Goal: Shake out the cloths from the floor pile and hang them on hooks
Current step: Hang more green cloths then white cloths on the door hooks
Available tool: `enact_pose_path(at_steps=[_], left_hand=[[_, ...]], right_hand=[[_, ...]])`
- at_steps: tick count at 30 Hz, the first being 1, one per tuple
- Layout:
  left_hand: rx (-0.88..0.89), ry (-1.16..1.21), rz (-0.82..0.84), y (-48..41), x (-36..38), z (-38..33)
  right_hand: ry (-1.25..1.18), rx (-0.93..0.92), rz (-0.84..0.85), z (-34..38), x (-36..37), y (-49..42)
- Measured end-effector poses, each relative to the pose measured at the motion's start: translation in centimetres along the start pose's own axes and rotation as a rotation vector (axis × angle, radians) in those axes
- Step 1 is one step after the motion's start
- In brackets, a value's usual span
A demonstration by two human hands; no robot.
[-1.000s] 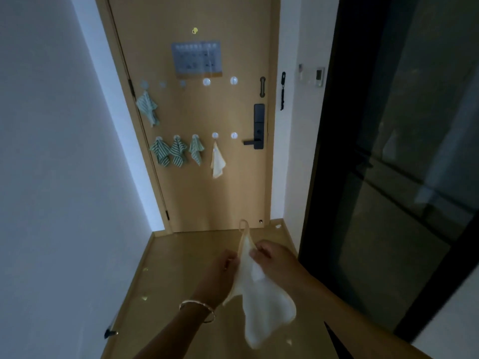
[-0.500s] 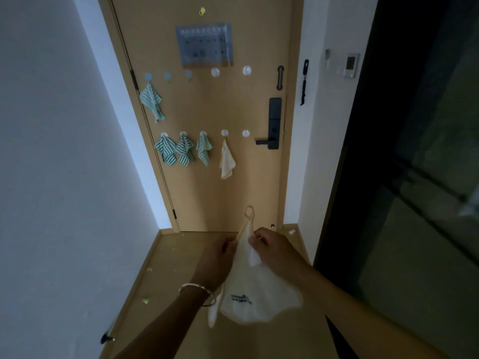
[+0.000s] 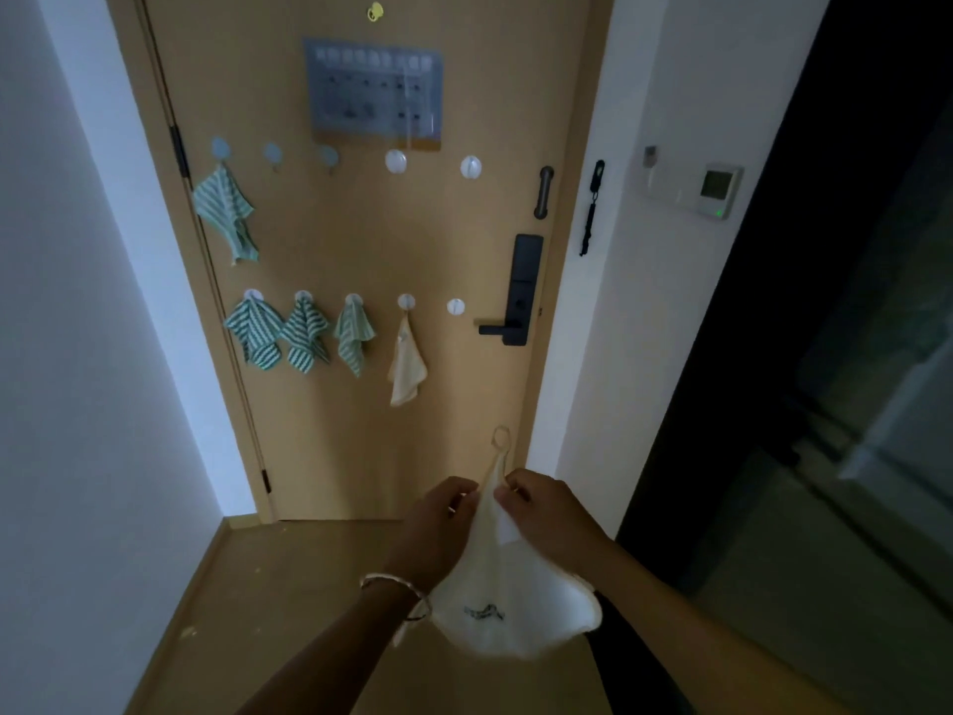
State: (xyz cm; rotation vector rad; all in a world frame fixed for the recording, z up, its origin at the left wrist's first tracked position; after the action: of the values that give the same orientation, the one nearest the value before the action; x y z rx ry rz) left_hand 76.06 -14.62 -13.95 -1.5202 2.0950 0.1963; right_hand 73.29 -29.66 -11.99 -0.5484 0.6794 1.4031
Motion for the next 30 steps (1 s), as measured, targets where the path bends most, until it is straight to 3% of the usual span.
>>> enact_pose_path(at_steps=[18, 30], left_hand=[[-0.067, -0.048, -0.007, -17.5, -4.2, 8.9], [-0.090, -0.147, -0.080, -37.2, -3.5, 12.0]], right_hand=[[0.036, -0.093, 0.008, 2.1, 3.7, -20.4], [-0.074, -0.123, 0.061, -0.8, 1.7, -41.8]])
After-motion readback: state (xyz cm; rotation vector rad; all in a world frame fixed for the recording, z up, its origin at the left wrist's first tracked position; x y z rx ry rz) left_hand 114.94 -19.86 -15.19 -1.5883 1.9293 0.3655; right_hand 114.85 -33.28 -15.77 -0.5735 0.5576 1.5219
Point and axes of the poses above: each hand's wrist, its own y-axis away from the middle knuckle, its own x-axis out of the palm, z = x × y, the point moved 1 cm from there along -y, towards the middle knuckle, and after that the axes turned 3 degrees about x, right-handed, at the moved point
